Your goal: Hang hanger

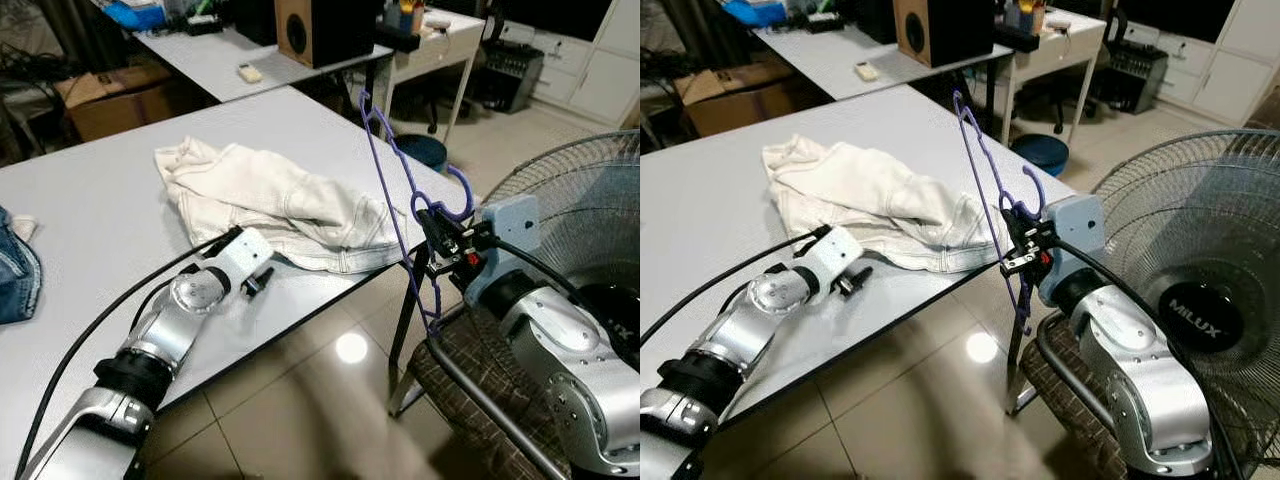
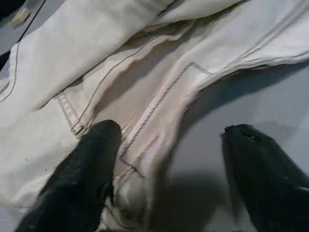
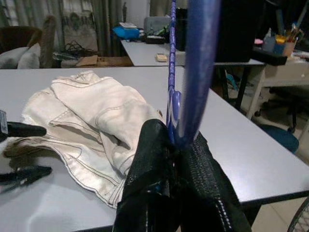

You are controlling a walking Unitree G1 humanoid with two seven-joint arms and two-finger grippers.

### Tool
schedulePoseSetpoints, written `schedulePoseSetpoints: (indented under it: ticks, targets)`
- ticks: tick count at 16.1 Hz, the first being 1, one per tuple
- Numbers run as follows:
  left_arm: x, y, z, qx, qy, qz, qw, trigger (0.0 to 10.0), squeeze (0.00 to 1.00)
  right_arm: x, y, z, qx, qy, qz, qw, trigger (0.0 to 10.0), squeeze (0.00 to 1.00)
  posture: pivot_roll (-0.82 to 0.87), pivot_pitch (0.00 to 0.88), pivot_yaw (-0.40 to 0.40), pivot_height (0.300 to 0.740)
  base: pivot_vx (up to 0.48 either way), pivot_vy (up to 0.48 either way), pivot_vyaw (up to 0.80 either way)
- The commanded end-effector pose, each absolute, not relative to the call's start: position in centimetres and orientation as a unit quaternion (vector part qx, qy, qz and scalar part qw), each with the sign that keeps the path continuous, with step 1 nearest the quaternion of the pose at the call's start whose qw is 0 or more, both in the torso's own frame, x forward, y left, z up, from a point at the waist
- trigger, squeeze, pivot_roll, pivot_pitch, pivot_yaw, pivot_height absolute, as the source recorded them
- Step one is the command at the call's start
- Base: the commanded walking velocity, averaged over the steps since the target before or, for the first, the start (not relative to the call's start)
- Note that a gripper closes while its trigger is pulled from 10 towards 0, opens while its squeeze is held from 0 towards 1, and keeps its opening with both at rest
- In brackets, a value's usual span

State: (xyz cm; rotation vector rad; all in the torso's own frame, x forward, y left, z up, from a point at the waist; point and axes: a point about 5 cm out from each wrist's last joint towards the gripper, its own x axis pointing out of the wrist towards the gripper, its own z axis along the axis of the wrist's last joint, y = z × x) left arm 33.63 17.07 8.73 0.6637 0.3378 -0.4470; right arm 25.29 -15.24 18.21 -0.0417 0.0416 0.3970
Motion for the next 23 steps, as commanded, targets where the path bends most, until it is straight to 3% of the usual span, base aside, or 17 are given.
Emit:
schedulePoseSetpoints:
  ticks: [1,18,23]
  targets:
    - [34.2,17.5,9.6,0.307,0.148,-0.199,0.919,0.0,0.0,25.1,-15.4,18.6,-0.022,0.004,0.19,0.981,10.0,0.0,-0.23,0.0,0.047,0.74,0.0,0.0,0.0]
    - [34.3,19.7,10.3,0.284,0.138,-0.177,0.932,0.0,0.0,24.7,-14.9,17.9,-0.02,0.006,0.191,0.981,10.0,0.0,-0.19,0.0,0.036,0.74,0.0,0.0,0.0]
    - [32.3,22.5,10.3,0.25,0.139,-0.15,0.946,0.0,0.0,24.5,-14.7,18.4,0.0,-0.015,0.19,0.982,10.0,0.0,-0.18,0.0,0.052,0.74,0.0,0.0,0.0]
